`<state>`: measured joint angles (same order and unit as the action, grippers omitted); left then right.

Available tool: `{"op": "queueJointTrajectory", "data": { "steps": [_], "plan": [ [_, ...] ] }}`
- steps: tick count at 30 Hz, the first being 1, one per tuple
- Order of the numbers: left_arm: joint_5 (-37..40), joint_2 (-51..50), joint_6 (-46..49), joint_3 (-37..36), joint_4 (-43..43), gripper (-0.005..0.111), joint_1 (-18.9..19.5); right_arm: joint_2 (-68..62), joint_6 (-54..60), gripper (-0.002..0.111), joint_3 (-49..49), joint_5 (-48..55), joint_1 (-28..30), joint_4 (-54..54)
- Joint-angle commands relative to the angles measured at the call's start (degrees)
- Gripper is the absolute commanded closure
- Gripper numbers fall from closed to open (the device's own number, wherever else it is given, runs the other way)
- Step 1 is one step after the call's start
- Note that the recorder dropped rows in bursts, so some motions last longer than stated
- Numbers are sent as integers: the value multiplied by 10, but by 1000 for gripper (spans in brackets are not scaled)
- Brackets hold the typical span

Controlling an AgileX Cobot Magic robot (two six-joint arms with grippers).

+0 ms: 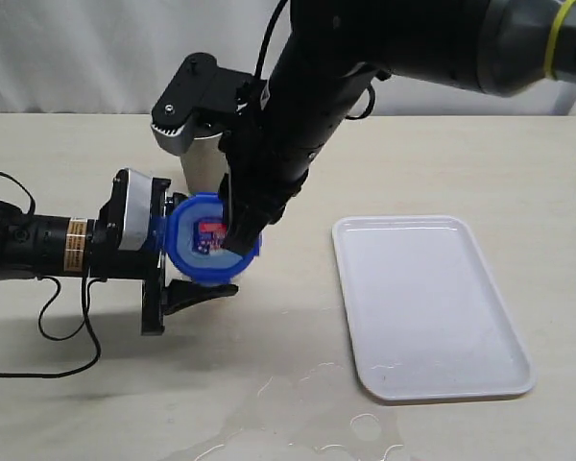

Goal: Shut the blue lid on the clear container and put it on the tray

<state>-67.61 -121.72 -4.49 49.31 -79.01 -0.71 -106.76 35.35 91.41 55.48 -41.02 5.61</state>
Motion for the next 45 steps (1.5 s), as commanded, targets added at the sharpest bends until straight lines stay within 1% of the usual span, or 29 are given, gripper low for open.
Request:
{"op": "queueJointTrajectory", "data": {
  "steps": [1,5,7,9,12,15,16,18,24,26,35,39,45],
  "plan": [
    [-23,5,-69,2,30,107,0,10,-78,73,27,8,-3,-52],
    [-23,5,-108,2,33,107,0,26,-139,73,36,-9,-3,-63],
    [-23,5,-110,2,34,107,0,30,-162,73,36,-17,-3,-48],
    [-23,5,-114,2,34,107,0,31,-165,75,36,-16,-3,-12],
    [-23,5,-118,2,34,107,0,20,-150,87,36,2,-3,37],
    [-23,5,-121,2,34,107,0,1,-135,103,36,17,-3,63],
    [-23,5,-121,2,34,107,0,-5,-137,104,36,16,-3,63],
    [-23,6,-121,2,33,107,0,-16,-144,104,36,11,-3,52],
    [-23,6,-121,2,33,107,0,-36,-238,104,36,22,-3,-82],
    [-23,6,-121,2,34,107,0,-37,-252,104,36,36,-3,-110],
    [-23,12,-121,2,35,107,0,-37,-261,104,35,75,-3,-128],
    [-23,22,-123,2,27,107,0,-37,-279,104,18,75,-3,-155],
    [-23,22,-125,2,28,107,0,-37,-281,104,-8,60,-3,-157]
  ]
}}
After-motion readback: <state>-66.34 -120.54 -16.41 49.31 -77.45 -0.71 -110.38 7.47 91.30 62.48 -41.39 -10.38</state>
